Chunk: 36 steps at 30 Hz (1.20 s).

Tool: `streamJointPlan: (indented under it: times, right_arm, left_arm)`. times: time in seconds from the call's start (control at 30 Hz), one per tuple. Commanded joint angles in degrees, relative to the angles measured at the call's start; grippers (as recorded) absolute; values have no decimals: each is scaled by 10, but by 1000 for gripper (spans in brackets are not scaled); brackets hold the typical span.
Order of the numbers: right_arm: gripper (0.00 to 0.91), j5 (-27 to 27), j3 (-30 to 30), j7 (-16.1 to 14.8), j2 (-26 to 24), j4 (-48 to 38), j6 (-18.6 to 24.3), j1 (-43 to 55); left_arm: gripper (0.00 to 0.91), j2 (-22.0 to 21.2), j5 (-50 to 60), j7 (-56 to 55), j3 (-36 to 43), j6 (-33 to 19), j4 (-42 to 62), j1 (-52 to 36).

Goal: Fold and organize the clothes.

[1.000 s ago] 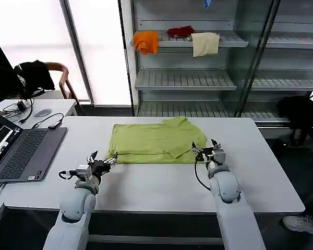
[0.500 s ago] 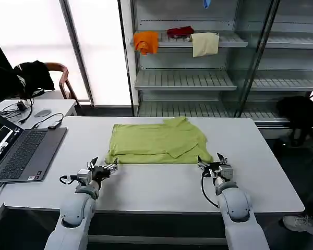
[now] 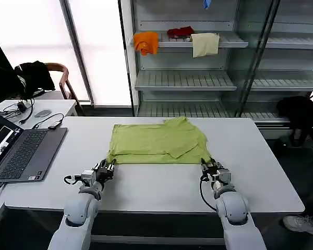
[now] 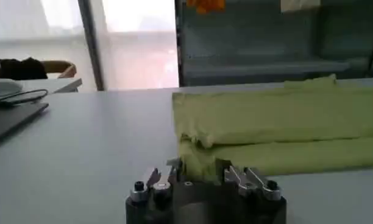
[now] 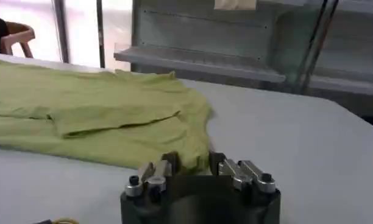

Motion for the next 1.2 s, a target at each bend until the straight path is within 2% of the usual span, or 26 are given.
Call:
streamJointPlan:
  times: [0.03,0.2,0.37,0.6,0.87,1.2]
  right_arm:
    - [0,16,-1,0,1,8,-3,-6]
    - [0,70,-5,17,-8,84,-39,-40]
    - [0,73,-11,28,-26,198,-41,-103]
    - [0,69,-13,30,-51,298,-40,-219]
    - [0,62,-13,31,-63,340,-40,-292]
    - [0,26,-17,24,-64,293,-39,-295]
  left_arm:
    - [0,1,2,-2,2,-10,-3,4]
    - [0,8,-1,-1,-3,-5,-50,36]
    - [0,21,-30,-1,-24,16,-153,106]
    - [0,21,-46,-1,-57,-1,-253,252]
    - [0,20,-53,-24,-75,-22,-308,353]
    - [0,19,-47,-55,-78,-10,-289,346]
